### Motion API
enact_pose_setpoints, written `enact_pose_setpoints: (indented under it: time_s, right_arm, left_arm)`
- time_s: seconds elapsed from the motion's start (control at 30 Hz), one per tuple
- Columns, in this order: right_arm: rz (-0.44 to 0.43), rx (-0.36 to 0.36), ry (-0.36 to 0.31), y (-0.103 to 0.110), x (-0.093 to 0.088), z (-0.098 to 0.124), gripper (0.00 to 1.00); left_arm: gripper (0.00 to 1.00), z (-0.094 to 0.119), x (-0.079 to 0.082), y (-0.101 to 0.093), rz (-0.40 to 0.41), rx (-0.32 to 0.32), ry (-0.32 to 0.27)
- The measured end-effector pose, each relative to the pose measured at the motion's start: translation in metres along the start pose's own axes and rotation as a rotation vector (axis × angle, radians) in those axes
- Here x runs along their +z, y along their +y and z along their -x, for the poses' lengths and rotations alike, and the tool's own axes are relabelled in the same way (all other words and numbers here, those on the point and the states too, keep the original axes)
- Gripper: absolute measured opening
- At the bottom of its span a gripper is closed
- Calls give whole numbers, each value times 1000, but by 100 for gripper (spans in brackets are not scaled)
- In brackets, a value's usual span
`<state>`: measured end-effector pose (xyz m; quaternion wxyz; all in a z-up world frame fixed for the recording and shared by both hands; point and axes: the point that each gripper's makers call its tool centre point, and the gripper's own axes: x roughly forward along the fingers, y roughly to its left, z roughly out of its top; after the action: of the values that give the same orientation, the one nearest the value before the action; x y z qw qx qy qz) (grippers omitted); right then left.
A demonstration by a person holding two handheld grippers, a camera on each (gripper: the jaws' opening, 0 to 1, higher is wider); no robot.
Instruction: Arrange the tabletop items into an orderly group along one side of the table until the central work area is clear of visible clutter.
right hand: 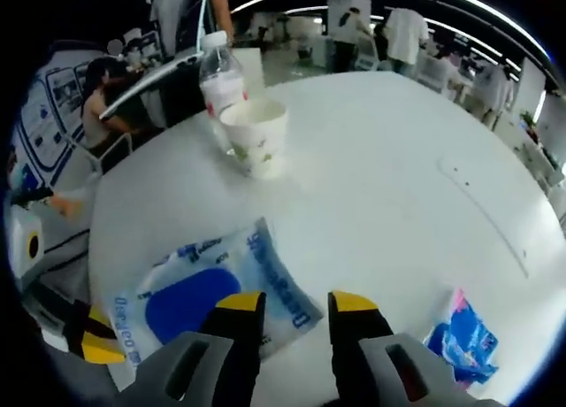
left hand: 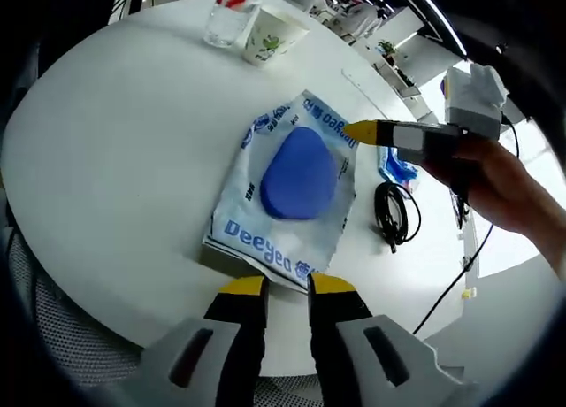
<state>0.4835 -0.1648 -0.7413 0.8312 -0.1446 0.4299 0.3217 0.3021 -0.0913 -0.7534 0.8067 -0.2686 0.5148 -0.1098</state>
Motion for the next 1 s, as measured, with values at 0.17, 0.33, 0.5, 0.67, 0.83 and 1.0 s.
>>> enact_pose_setpoints:
  time_s: [0.17, 0.33, 0.5, 0.67, 0.83, 1.0]
  right_arm:
    - [64, 4, 23, 5, 1, -5, 25]
    - [108, 0, 45, 7, -2, -8, 18]
    - [110, -10, 45, 1, -3, -6, 5]
    - [100, -4, 49, 2, -7, -2, 2]
    - [77, -2, 48, 1, -12, 2, 1]
    - [66, 0, 47, 2, -15, 8, 1]
  left_arm:
    - [13, -1, 1, 1, 8, 1, -2]
    - [11, -7, 2, 6, 26, 7, -3]
    - [9, -9, 2, 5, 33, 4, -5]
    - [7, -11, 2, 7, 22, 6, -4]
    - [5, -10, 3, 6, 21, 3, -7]
    - [4, -8, 3, 9, 14, 6, -10]
